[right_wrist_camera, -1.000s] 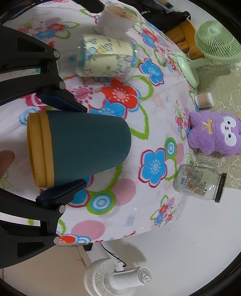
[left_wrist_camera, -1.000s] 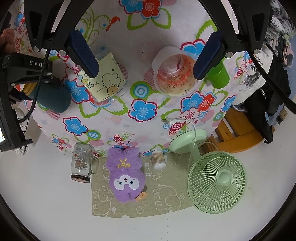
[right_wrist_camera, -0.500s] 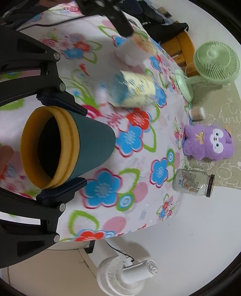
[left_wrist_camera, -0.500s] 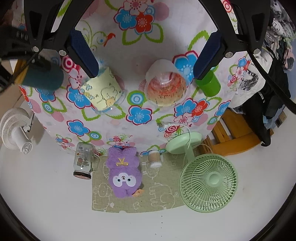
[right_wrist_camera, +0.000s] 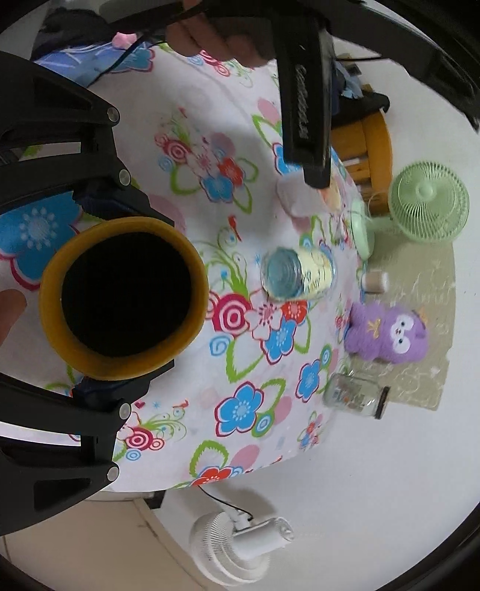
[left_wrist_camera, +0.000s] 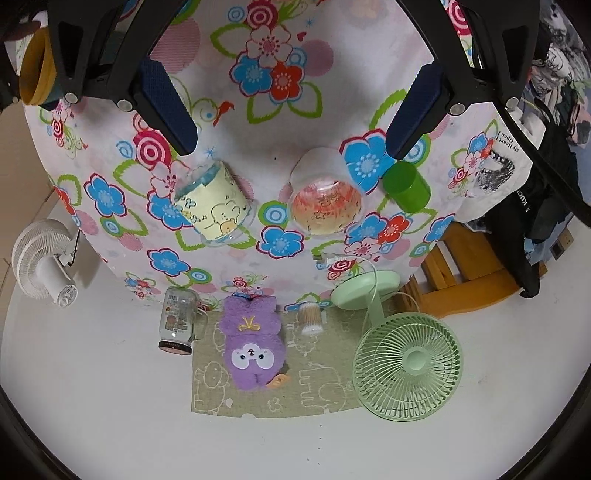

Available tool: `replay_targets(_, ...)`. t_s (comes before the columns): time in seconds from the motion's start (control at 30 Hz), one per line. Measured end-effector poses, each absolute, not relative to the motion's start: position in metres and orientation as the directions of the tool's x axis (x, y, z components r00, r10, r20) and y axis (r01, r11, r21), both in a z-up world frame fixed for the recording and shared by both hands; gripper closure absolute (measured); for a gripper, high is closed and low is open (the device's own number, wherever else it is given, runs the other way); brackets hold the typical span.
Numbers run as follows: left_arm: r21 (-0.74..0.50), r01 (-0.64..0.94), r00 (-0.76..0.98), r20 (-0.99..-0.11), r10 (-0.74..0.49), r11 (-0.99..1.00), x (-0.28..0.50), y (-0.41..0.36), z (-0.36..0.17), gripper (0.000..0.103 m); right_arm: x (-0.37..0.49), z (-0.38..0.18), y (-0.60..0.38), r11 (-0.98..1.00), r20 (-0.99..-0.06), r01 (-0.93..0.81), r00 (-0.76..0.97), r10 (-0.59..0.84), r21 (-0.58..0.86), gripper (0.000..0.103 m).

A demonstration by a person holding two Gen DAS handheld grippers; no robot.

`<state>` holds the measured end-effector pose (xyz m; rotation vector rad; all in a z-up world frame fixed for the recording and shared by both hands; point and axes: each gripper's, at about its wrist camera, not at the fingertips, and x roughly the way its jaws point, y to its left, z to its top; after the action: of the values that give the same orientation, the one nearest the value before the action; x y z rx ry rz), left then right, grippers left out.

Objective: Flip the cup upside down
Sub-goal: 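Lift the teal cup with the right tool and rotate it, then grasp the teal cup with the left tool while the right tool releases it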

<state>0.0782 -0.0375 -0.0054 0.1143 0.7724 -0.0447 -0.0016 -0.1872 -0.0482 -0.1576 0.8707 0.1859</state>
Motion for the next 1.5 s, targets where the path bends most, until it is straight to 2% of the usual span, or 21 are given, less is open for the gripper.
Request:
replay_targets(0.2,0.078,0.071,0.704,-0.710,0.006,0.994,0.065,-0.027,-0.011,0.000,-0.026,-0.053,-0.178,0.964,-0.729,-0.242,0.679,0.088,-0.109,0.036)
replay_targets(0.43,0.076,0.071,0.684,-0.729,0.007,0.995,0.049,-0.021,-0.021,0.000,-0.042,-0.070,-0.172,0.957,-0.742,-0.257,0.666,0.076,-0.133,0.034)
replay_targets(0.77,0.054,0.065,0.685,-0.729,-0.005,0.996,0.032,-0.013,-0.018,0.000,-0.040,-0.072,-0.187,0.979,-0.801,-0.204,0.590,0.106,-0.021,0.036)
replay_targets(0.87,0.052,0.067,0.687,-0.727,-0.008,0.996,0.030,-0.012,-0.017,0.000,-0.040,-0.072,-0.188,0.980,-0.812,-0.198,0.577,0.090,-0.032,0.036)
replay_targets(0.9,0.052,0.068,0.685,-0.728,-0.009,0.996,0.029,-0.012,-0.017,0.000,-0.041,-0.071,-0.188,0.979,-0.813,-0.201,0.576,0.085,-0.040,0.035)
replay_targets(1.03,0.049,0.075,0.678,-0.735,-0.015,0.996,0.024,-0.011,-0.019,0.000,-0.045,-0.065,-0.186,0.978,-0.810,-0.202,0.581,0.082,-0.046,0.013)
replay_targets(1.5,0.017,0.102,0.651,-0.757,-0.054,0.995,0.009,-0.018,-0.021,0.000,-0.050,-0.051,-0.191,0.980,-0.786,-0.195,0.612,0.091,-0.038,0.013)
